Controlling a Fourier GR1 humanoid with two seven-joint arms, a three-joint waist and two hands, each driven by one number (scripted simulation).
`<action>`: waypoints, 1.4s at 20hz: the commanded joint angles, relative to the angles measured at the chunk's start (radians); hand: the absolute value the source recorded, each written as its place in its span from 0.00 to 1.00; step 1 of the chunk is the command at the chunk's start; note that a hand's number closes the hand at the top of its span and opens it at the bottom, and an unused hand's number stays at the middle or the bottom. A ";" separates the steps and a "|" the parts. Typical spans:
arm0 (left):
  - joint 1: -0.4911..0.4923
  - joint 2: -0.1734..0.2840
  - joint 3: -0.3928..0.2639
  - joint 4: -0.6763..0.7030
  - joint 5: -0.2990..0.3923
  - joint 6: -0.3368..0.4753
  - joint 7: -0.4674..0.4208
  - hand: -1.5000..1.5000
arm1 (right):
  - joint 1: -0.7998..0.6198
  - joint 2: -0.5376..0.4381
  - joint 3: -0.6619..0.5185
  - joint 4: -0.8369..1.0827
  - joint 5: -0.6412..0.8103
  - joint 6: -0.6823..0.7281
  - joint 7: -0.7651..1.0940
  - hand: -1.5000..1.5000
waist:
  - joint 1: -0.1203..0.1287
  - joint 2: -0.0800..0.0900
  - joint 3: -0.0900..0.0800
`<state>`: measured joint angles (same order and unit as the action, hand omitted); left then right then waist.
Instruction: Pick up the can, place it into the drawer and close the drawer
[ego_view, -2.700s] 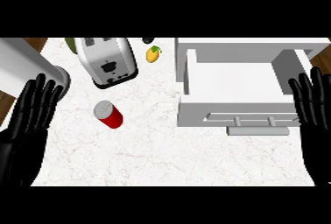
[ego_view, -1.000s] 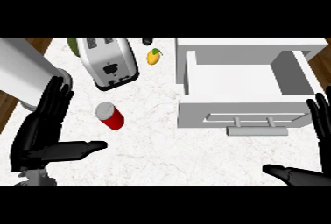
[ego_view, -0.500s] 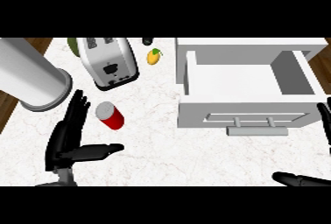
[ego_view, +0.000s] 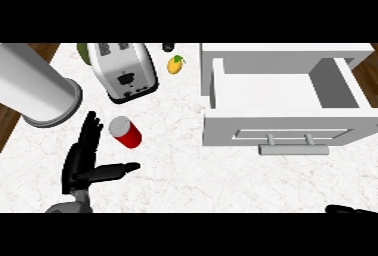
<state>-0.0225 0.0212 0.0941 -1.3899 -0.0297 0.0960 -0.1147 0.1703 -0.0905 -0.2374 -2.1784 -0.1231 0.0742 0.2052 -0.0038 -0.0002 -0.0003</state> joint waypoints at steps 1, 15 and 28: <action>-0.047 -0.015 0.015 0.145 -0.004 0.025 -0.087 0.00 | -0.016 0.023 0.021 0.049 0.039 0.006 -0.045 0.00 | 0.001 0.000 0.000; -0.257 0.040 0.129 0.633 0.058 0.034 -0.345 0.00 | -0.071 -0.001 -0.034 0.001 0.023 0.002 0.044 0.00 | -0.002 0.002 0.000; -0.479 0.135 0.202 1.082 0.084 -0.060 -0.582 0.00 | -0.058 -0.039 -0.108 -0.046 -0.061 0.050 0.103 0.00 | -0.018 0.006 -0.001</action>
<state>-0.4435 0.1237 0.2738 -0.4456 0.0585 0.0685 -0.6056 0.1303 -0.0844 -0.2772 -2.2377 -0.1209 0.1019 0.2909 -0.0126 0.0032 -0.0011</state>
